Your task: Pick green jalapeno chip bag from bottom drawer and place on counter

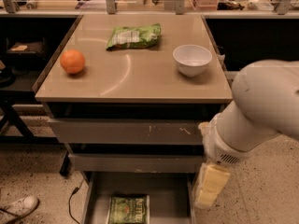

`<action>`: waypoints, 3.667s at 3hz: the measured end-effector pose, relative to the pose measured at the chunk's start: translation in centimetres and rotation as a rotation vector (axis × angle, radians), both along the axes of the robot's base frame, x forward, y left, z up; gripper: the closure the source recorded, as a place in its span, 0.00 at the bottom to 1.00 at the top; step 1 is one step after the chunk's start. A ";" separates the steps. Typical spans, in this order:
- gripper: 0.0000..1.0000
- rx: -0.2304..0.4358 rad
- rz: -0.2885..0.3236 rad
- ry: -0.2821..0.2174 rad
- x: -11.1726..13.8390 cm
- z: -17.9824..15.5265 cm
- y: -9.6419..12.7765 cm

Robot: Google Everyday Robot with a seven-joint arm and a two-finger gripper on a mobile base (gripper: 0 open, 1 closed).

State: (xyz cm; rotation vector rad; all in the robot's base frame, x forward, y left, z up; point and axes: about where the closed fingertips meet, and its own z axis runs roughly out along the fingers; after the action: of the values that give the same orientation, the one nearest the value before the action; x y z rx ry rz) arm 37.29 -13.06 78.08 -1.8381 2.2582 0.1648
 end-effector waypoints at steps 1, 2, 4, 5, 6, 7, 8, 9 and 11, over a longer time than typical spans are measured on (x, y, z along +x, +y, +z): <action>0.00 0.085 0.010 0.105 -1.7 -7.9 4.9; 0.00 0.155 -0.018 0.164 -2.5 -16.4 9.5; 0.00 0.204 -0.035 0.177 -1.9 -19.5 10.6; 0.00 0.276 -0.056 0.174 0.4 -25.4 12.6; 0.00 0.349 -0.075 0.153 4.2 -33.8 15.1; 0.00 0.354 -0.078 0.160 4.2 -34.3 15.3; 0.00 0.401 -0.073 0.185 4.3 -36.0 16.0; 0.00 0.433 -0.073 0.200 5.6 -41.4 17.4; 0.00 0.465 -0.072 0.221 6.6 -50.1 19.3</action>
Offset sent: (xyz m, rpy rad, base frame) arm -0.0452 0.1420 -0.2528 0.1957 0.2715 -0.0134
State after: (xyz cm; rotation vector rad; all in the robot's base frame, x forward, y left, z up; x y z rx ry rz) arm 43.85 6.28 27.94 -1.5506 2.1734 0.8397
